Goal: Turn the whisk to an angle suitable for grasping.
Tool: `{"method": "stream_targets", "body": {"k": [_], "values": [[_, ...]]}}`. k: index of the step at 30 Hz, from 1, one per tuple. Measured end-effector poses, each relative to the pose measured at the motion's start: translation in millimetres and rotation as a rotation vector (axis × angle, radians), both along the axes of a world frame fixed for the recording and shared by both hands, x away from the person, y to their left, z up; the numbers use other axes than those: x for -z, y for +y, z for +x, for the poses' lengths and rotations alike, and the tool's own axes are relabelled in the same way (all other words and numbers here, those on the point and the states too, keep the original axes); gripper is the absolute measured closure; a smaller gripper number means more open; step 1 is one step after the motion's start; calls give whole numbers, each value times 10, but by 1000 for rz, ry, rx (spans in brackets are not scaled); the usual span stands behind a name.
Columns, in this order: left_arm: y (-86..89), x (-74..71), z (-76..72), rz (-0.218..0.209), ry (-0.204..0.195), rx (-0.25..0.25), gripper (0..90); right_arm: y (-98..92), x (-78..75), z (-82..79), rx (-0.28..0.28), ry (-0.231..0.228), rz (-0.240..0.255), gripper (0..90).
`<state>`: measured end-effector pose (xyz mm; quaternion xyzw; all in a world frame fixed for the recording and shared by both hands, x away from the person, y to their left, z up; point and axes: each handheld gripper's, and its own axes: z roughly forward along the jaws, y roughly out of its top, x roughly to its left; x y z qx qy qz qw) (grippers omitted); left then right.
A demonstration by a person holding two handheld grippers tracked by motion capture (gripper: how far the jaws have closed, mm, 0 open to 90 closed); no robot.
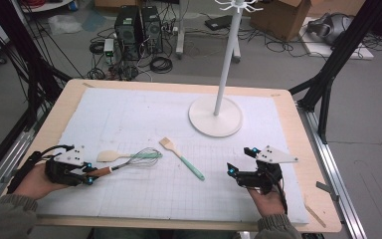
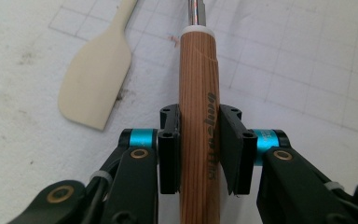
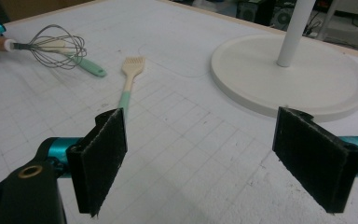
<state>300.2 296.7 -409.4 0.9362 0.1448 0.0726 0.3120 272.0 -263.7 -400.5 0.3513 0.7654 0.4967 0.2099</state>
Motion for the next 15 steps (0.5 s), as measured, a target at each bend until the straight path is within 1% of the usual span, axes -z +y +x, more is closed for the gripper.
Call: {"method": "stream_targets", "body": {"k": [4, 6, 15], "values": [[-74, -50, -11, -2, -13, 14, 704, 4, -1, 2, -6, -5, -3, 164], [-112, -69, -3, 9, -17, 26, 703, 6, -3, 1, -8, -7, -3, 164], [-252, -99, 21, -9, -16, 44, 703, 10, -1, 0, -18, -1, -2, 164]]}}
